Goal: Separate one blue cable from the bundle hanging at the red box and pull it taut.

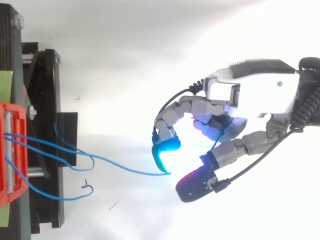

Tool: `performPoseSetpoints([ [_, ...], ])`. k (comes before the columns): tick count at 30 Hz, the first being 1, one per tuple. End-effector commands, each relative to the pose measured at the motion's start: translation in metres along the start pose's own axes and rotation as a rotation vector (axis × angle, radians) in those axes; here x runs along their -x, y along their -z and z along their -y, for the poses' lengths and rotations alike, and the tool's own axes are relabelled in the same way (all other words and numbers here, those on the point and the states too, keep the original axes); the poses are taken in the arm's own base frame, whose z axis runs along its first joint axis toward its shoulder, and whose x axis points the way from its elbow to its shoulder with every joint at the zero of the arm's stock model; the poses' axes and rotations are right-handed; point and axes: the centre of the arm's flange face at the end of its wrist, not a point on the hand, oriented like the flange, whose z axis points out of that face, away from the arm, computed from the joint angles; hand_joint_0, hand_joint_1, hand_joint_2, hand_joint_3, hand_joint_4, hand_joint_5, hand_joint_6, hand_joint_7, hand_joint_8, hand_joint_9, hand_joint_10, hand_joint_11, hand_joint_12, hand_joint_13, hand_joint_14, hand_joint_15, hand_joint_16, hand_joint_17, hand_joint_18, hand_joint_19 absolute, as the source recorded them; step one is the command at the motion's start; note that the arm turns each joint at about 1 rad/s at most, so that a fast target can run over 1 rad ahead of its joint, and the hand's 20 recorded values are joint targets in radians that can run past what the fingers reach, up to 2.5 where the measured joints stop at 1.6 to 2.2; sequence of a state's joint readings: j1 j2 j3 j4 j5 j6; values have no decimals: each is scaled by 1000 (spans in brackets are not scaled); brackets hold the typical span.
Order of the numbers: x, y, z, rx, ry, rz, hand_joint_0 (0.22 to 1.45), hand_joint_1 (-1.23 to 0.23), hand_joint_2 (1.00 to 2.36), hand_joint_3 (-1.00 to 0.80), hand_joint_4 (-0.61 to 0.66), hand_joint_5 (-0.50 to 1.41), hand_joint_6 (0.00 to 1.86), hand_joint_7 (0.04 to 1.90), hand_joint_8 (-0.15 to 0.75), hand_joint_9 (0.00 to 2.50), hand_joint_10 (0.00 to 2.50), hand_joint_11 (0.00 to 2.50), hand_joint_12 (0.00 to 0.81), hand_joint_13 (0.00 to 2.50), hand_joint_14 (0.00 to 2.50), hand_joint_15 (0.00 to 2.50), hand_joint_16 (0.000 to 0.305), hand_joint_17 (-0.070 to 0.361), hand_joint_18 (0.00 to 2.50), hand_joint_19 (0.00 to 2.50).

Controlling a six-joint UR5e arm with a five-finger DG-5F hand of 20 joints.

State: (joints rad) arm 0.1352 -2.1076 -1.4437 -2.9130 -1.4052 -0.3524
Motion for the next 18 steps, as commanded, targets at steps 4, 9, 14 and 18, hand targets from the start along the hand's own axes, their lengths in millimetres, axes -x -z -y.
performPoseSetpoints([
  [4,0,0,0,0,0,0,694,-843,1207,8,-210,-121,925,1572,284,1099,1819,1303,348,860,2500,1352,38,85,1308,1821],
  [9,0,0,0,0,0,0,691,-840,1214,3,-199,-120,920,1594,284,1100,1813,1302,350,860,2500,1326,39,87,1309,1804],
  [14,0,0,0,0,0,0,692,-841,1214,-1,-196,-119,919,1595,284,1104,1815,1292,355,867,2500,1347,39,87,1311,1797],
  [18,0,0,0,0,0,0,693,-844,1207,-8,-191,-120,919,1592,284,1105,1813,1294,355,869,2500,1350,39,89,1319,1785],
])
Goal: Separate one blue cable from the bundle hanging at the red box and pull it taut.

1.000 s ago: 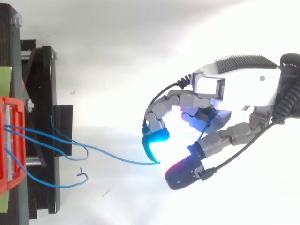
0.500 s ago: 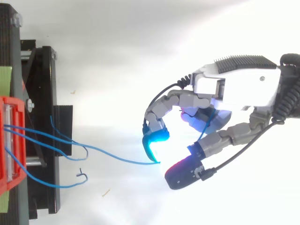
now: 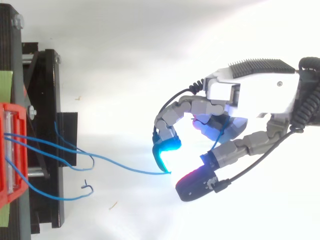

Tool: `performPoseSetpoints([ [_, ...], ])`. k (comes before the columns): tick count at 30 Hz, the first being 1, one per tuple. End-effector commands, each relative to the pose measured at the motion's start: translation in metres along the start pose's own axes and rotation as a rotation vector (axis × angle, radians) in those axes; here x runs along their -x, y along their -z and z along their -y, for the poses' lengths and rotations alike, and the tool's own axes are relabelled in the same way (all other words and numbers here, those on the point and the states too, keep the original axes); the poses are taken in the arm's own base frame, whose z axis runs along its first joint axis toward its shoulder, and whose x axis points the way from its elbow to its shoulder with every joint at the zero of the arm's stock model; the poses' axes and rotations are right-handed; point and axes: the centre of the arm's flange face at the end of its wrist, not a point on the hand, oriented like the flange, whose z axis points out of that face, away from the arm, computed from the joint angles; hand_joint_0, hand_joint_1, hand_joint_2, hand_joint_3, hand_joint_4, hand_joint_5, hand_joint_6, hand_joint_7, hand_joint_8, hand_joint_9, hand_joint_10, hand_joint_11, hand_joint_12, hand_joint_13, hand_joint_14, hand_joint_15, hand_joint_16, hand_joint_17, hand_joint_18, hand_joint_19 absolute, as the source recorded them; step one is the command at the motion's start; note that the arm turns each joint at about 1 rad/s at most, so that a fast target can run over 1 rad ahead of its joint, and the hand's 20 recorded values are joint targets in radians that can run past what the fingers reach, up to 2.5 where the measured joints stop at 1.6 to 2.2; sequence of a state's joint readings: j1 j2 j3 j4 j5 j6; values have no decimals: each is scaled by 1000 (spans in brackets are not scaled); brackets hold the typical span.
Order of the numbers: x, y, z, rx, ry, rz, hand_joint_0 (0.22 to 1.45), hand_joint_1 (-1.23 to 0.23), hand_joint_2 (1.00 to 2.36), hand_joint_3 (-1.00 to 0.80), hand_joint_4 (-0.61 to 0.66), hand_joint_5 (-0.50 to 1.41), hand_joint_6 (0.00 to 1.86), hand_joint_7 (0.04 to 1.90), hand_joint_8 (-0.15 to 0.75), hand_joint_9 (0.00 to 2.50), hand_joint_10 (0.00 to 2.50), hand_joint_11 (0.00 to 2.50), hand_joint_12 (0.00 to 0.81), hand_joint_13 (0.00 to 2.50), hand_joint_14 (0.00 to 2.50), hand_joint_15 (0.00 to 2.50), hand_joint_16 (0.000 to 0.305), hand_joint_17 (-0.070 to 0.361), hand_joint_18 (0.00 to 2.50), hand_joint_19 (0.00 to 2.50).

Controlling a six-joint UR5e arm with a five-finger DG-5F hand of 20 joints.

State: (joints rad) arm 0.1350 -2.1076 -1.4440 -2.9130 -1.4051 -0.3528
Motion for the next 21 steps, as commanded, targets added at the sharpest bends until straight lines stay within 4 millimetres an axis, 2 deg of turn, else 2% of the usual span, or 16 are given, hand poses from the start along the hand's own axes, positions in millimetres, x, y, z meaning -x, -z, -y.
performPoseSetpoints([
  [1,0,0,0,0,0,0,692,-843,1204,-8,-186,-120,918,1597,285,1106,1815,1299,356,872,2500,1353,39,89,1322,1785],
  [15,0,0,0,0,0,0,687,-852,1205,-37,-170,-123,918,1583,297,1095,1801,1286,358,884,2500,1337,41,92,1348,1777],
  [21,0,0,1,-1,0,0,683,-853,1134,-75,-133,-130,921,1554,304,1072,1804,1251,367,886,2500,1345,42,95,1373,1763],
])
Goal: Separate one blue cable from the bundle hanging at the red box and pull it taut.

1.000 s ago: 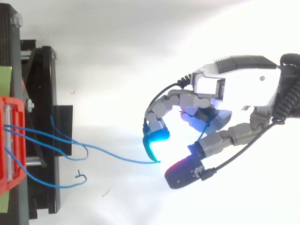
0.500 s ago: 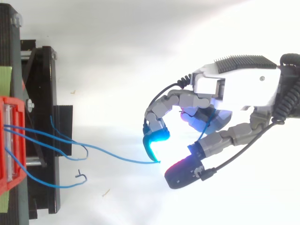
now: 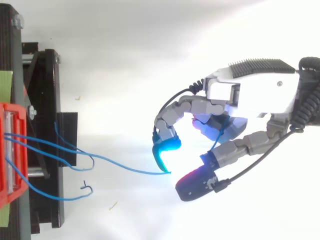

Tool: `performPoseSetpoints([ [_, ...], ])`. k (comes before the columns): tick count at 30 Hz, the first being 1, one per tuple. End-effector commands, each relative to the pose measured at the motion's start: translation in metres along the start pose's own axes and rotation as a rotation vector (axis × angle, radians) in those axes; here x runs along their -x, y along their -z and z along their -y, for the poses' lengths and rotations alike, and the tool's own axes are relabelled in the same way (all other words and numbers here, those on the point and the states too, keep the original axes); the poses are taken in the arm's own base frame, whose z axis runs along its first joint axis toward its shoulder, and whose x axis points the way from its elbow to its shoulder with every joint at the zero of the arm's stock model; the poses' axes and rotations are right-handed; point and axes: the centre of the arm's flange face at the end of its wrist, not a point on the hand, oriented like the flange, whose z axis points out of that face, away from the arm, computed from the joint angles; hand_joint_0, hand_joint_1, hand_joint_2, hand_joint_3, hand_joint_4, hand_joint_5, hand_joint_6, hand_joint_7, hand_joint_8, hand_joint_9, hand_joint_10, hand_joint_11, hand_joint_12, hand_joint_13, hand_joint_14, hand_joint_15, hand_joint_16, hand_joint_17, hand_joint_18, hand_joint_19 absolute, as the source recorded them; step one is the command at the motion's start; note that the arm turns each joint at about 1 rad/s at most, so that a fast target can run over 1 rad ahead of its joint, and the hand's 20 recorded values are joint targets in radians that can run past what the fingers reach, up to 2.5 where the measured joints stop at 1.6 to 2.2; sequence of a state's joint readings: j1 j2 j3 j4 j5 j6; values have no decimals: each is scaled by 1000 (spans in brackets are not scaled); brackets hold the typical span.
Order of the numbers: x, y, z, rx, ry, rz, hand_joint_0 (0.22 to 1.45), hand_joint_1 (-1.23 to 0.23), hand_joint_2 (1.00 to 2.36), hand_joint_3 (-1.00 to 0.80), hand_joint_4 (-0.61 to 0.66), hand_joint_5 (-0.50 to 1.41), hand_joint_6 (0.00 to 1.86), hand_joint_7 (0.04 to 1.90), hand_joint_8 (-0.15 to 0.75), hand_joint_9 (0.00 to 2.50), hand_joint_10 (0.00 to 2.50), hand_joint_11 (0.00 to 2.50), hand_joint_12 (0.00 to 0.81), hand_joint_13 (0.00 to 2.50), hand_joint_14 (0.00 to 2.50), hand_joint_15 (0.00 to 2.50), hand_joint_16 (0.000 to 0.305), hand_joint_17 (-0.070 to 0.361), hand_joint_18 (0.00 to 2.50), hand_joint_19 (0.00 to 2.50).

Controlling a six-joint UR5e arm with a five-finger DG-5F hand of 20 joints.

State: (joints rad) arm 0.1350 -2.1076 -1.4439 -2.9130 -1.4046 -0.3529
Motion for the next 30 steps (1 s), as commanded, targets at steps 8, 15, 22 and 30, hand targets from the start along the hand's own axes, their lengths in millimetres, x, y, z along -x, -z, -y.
performPoseSetpoints([
  [8,0,0,-1,3,-5,1,667,-800,1001,-110,-102,-136,929,1450,320,1047,1858,1213,381,886,2500,1310,46,103,1366,1703],
  [15,9,-2,1,-2,-24,72,642,-765,1005,-85,-96,-138,932,1370,325,1020,1884,1199,383,873,2500,1319,47,105,1353,1672],
  [22,21,-3,3,4,-263,196,673,-836,1005,73,-36,-191,965,1202,323,856,2066,1090,377,823,2500,1290,45,102,1335,1772],
  [30,23,-2,5,-6,-274,197,698,-868,1014,37,8,-213,972,1132,301,792,2030,1158,348,784,2500,1360,38,86,1326,2007],
])
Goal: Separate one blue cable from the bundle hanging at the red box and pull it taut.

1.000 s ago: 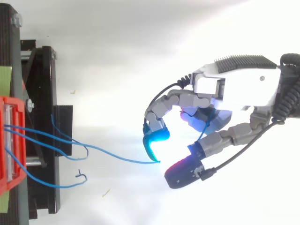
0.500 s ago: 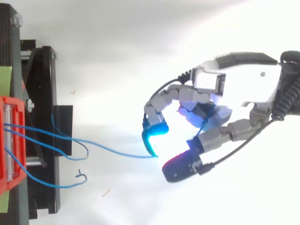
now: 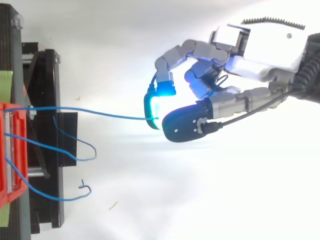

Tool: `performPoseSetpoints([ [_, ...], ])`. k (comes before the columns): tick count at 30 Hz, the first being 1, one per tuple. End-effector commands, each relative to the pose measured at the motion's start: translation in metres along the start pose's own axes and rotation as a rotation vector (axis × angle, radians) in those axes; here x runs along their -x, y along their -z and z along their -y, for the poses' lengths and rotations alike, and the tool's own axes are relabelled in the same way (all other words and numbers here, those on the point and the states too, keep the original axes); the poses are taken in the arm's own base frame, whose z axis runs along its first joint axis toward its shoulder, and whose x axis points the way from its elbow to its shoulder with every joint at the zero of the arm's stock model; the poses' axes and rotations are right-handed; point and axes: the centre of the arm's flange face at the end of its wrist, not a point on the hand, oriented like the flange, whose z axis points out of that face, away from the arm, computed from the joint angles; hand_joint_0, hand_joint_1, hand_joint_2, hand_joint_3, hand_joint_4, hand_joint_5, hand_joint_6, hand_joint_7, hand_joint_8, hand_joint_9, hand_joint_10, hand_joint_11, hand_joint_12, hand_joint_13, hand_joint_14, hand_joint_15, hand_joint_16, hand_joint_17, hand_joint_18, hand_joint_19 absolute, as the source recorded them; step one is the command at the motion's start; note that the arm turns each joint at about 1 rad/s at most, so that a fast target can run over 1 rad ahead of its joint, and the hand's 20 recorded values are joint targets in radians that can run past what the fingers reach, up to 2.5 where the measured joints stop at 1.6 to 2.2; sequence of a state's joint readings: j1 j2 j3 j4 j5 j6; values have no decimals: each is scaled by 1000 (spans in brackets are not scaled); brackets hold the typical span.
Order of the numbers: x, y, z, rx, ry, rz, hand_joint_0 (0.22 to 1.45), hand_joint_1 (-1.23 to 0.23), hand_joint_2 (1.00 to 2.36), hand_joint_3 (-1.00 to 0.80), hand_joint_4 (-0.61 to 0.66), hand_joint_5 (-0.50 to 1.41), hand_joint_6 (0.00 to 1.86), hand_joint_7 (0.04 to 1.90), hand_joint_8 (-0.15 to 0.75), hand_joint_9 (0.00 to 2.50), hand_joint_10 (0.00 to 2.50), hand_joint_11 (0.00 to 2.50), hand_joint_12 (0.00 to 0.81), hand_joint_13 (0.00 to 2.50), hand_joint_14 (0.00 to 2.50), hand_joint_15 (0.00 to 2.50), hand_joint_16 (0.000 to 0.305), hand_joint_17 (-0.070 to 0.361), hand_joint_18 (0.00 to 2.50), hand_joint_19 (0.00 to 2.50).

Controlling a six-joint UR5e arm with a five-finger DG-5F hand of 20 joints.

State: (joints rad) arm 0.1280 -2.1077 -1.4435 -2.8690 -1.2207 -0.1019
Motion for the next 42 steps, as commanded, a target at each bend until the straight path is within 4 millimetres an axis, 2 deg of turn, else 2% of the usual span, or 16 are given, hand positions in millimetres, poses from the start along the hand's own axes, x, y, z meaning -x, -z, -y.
performPoseSetpoints([
  [1,1,1,1,-10,-9,1,699,-869,1016,49,5,-216,972,1133,289,785,2028,1154,347,780,2500,1373,37,84,1323,2023],
  [11,1,4,4,-40,-26,-4,727,-873,1001,175,26,-227,981,1069,313,730,2156,1062,360,761,2500,1288,42,93,1268,1830],
  [12,1,4,4,-38,-27,-4,728,-866,1031,199,24,-228,982,1059,306,728,2161,1052,357,754,2500,1280,41,92,1248,1797],
  [13,0,4,5,-41,-25,-6,712,-864,1138,199,25,-230,982,1054,307,722,2174,1058,358,747,2500,1290,41,93,1222,1751],
  [14,0,4,4,-40,-26,-6,707,-863,1167,199,26,-230,983,1046,307,722,2180,1033,359,744,2500,1293,42,93,1218,1737],
  [15,0,4,4,-40,-26,-6,692,-866,1251,188,27,-233,983,1046,312,712,2196,1043,360,742,2500,1282,42,93,1203,1696],
  [19,0,4,4,-39,-29,-7,651,-889,1359,143,49,-243,985,1030,315,668,2256,995,374,734,2500,1289,45,101,1205,1663],
  [20,0,4,4,-39,-32,-7,652,-892,1348,144,51,-245,985,1036,319,661,2256,997,374,735,2500,1279,45,101,1202,1685],
  [21,0,4,4,-39,-34,-7,674,-909,1190,153,56,-247,984,1032,321,651,2246,998,373,741,2500,1285,45,101,1235,1755],
  [22,0,4,4,-39,-37,-7,671,-922,1193,130,62,-249,984,1034,322,642,2242,993,374,740,2500,1300,46,103,1240,1756],
  [23,0,4,4,-40,-41,-7,702,-919,1011,138,73,-253,983,1042,322,637,2216,1024,371,739,2500,1334,45,100,1268,1838],
  [30,0,4,4,-40,-55,-5,678,-919,1014,-113,88,-263,975,1073,289,607,2050,1138,346,719,2500,1413,38,86,1306,2163],
  [39,1,4,4,-38,-55,-2,703,-925,1011,-314,67,-252,972,1071,298,619,2030,1154,340,721,2500,1399,35,79,1311,2156],
  [42,1,4,4,-38,-55,-2,703,-922,1012,-308,66,-247,973,1068,301,626,2049,1129,344,726,2500,1394,35,80,1331,2151],
])
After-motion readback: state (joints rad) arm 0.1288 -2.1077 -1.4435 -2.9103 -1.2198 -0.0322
